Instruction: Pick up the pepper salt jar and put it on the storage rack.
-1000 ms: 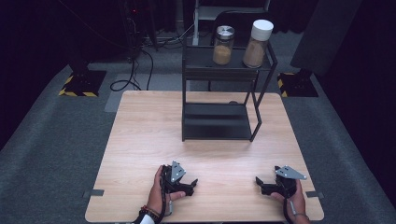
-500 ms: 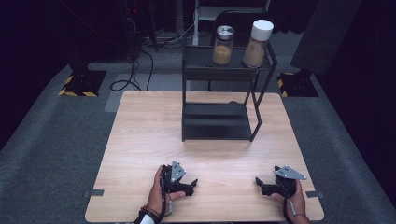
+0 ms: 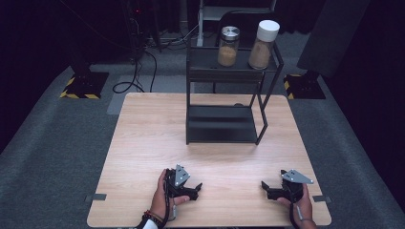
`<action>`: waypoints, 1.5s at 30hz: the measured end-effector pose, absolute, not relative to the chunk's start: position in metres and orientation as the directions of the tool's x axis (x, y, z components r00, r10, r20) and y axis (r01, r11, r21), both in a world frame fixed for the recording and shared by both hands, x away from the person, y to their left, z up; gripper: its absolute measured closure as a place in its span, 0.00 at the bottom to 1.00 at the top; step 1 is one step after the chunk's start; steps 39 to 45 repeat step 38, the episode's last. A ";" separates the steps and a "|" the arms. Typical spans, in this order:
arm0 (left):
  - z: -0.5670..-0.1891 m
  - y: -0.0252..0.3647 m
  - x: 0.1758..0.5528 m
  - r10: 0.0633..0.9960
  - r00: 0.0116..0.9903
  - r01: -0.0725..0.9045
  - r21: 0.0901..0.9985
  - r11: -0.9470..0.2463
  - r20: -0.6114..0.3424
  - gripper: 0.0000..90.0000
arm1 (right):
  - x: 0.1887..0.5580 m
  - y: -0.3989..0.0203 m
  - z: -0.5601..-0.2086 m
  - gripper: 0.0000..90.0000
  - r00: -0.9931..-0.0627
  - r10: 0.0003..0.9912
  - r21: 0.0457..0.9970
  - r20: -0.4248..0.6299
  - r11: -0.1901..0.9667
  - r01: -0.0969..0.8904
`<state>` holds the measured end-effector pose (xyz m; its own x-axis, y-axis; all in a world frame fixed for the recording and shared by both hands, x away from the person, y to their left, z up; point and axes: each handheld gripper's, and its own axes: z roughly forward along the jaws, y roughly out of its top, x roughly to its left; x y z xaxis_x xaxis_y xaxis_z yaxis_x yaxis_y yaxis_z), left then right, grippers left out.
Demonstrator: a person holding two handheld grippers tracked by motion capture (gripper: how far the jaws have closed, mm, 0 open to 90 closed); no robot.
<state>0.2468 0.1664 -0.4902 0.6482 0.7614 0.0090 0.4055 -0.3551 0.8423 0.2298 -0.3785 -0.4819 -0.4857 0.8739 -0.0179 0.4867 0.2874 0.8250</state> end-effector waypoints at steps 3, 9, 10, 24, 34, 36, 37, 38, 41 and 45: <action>-0.490 0.166 0.247 0.761 0.648 0.405 0.842 -0.355 0.009 0.05 | 0.230 -0.378 -0.482 0.00 -0.486 0.874 0.825 -0.018 0.287 0.487; -0.490 0.166 0.247 0.761 0.648 0.405 0.842 -0.355 0.010 0.05 | 0.230 -0.379 -0.482 0.00 -0.486 0.874 0.825 -0.018 0.287 0.487; -0.490 0.166 0.247 0.761 0.648 0.405 0.842 -0.355 0.009 0.05 | 0.230 -0.378 -0.482 0.00 -0.485 0.874 0.825 -0.018 0.287 0.487; -0.490 0.166 0.247 0.761 0.648 0.405 0.842 -0.355 0.009 0.05 | 0.230 -0.378 -0.482 0.00 -0.485 0.874 0.825 -0.019 0.288 0.486; -0.490 0.167 0.247 0.760 0.650 0.404 0.842 -0.356 0.010 0.05 | 0.229 -0.379 -0.483 0.00 -0.495 0.868 0.828 -0.029 0.299 0.475; -0.490 0.167 0.247 0.760 0.650 0.404 0.842 -0.357 0.010 0.05 | 0.228 -0.379 -0.483 0.00 -0.503 0.864 0.829 -0.038 0.308 0.466; -0.490 0.167 0.247 0.760 0.650 0.404 0.842 -0.357 0.010 0.05 | 0.227 -0.378 -0.484 0.00 -0.503 0.863 0.831 -0.048 0.313 0.459; -0.490 0.166 0.246 0.762 0.648 0.405 0.842 -0.355 0.010 0.05 | 0.225 -0.377 -0.484 0.00 -0.502 0.863 0.833 -0.057 0.318 0.452; -0.490 0.166 0.246 0.762 0.648 0.405 0.842 -0.355 0.010 0.05 | 0.225 -0.377 -0.484 0.00 -0.502 0.863 0.833 -0.057 0.318 0.452; -0.490 0.166 0.246 0.762 0.648 0.405 0.842 -0.355 0.010 0.05 | 0.225 -0.377 -0.484 0.00 -0.502 0.863 0.833 -0.057 0.318 0.452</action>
